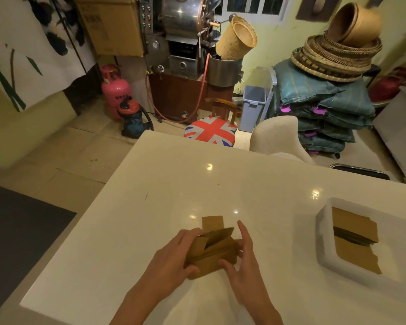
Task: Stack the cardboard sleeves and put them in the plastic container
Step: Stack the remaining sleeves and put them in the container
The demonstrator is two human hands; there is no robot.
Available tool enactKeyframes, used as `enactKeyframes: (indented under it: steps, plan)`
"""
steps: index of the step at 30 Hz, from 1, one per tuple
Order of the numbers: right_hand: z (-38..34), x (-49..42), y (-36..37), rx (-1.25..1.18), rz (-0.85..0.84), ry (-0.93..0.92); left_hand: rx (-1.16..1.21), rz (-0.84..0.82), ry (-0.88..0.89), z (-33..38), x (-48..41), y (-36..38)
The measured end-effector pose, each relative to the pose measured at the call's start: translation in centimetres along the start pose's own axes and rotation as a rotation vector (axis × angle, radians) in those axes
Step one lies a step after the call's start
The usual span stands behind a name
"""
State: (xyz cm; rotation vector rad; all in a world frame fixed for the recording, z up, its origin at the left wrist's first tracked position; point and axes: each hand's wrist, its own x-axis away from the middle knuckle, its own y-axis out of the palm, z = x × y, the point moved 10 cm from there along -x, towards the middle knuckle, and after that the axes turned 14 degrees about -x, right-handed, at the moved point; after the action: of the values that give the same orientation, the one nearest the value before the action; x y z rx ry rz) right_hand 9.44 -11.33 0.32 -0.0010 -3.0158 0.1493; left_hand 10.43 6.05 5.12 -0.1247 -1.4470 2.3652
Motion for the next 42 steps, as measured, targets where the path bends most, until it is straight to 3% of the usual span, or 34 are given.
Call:
enactKeyframes:
  steps: [4, 8, 12, 15, 19, 23, 28, 36, 40, 42]
  plan:
    - [-1.1, 0.6, -0.4, 0.195, 0.030, -0.159, 0.083, 0.017, 0.003, 0.9, 0.8, 1.4]
    - [-0.7, 1.1, -1.2, 0.089, 0.111, -0.170, 0.267, 0.096, -0.115, 0.3, 1.0, 2.1]
    - [-0.6, 1.4, 0.0, 0.019, 0.018, -0.116, 0.007, 0.136, -0.071, 1.9, 0.7, 1.8]
    - [-0.2, 1.3, 0.0, 0.116, -0.020, -0.098, -0.171, 0.159, -0.101, 1.6, -0.3, 0.5]
    - [-1.2, 1.4, -0.3, 0.245, -0.058, -0.180, -0.051, 0.115, -0.036, 1.2, 0.0, 0.9]
    - [-2.5, 2.1, 0.7, 0.433, -0.109, -0.323, -0.080, 0.179, 0.047, 1.7, 0.9, 0.8]
    - [-3.5, 3.1, 1.7, 0.498, -0.100, -0.468, -0.106, 0.211, 0.132, 3.8, 1.4, 1.3]
    - [-3.3, 4.6, 0.5, 0.578, 0.055, -0.461, -0.182, 0.249, -0.008, 2.2, 2.7, 3.4]
    - [-4.7, 5.8, 3.5, 0.664, -0.090, -0.566, -0.210, 0.242, -0.028, 2.4, 2.6, 3.2]
    - [-4.5, 5.8, 3.7, 0.712, -0.068, -0.557, -0.224, 0.212, -0.038, 2.5, 2.2, 2.9]
